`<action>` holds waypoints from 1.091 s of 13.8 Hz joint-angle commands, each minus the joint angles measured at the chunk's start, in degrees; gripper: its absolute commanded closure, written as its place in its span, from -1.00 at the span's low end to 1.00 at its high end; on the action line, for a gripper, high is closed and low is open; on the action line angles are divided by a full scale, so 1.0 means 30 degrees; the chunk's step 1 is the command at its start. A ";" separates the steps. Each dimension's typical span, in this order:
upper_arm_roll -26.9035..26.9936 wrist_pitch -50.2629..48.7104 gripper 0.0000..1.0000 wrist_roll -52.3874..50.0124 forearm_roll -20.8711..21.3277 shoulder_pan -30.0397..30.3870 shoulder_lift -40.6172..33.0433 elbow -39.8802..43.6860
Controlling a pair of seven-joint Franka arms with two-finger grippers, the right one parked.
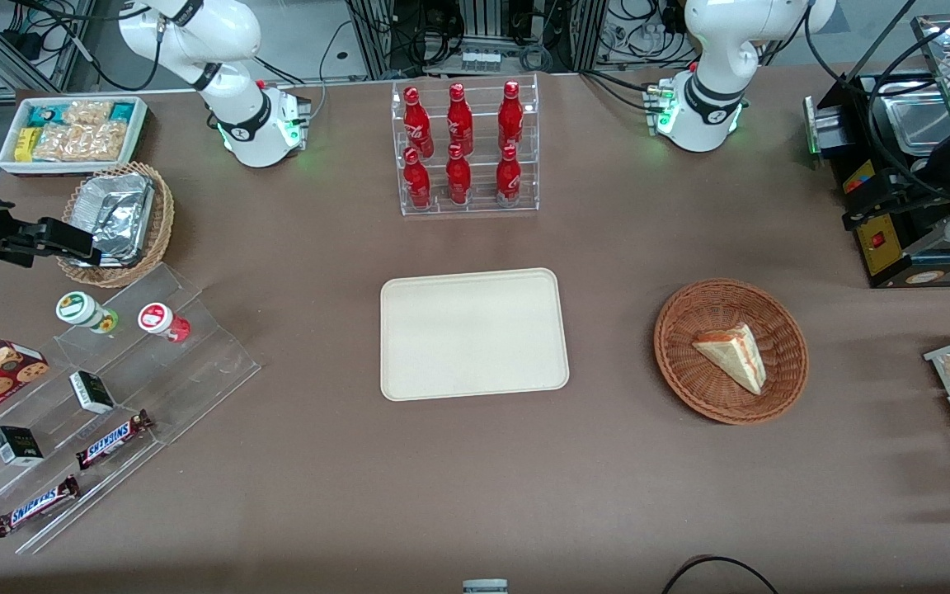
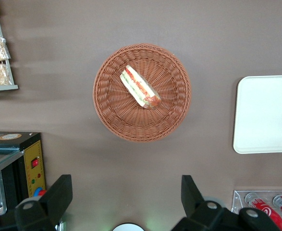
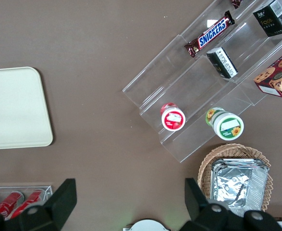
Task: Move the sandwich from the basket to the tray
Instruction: 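Lower the open left gripper over the wrapped sandwich in the wicker basket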
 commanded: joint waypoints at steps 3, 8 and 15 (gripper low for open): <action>-0.0262 0.0460 -1.00 0.0323 0.1031 0.0245 0.0667 -0.0382; -0.0320 0.6548 -1.00 -0.1252 0.1355 0.0187 0.0318 -0.5913; -0.0379 1.7068 -1.00 -1.0561 0.1032 0.0099 0.0755 -1.2980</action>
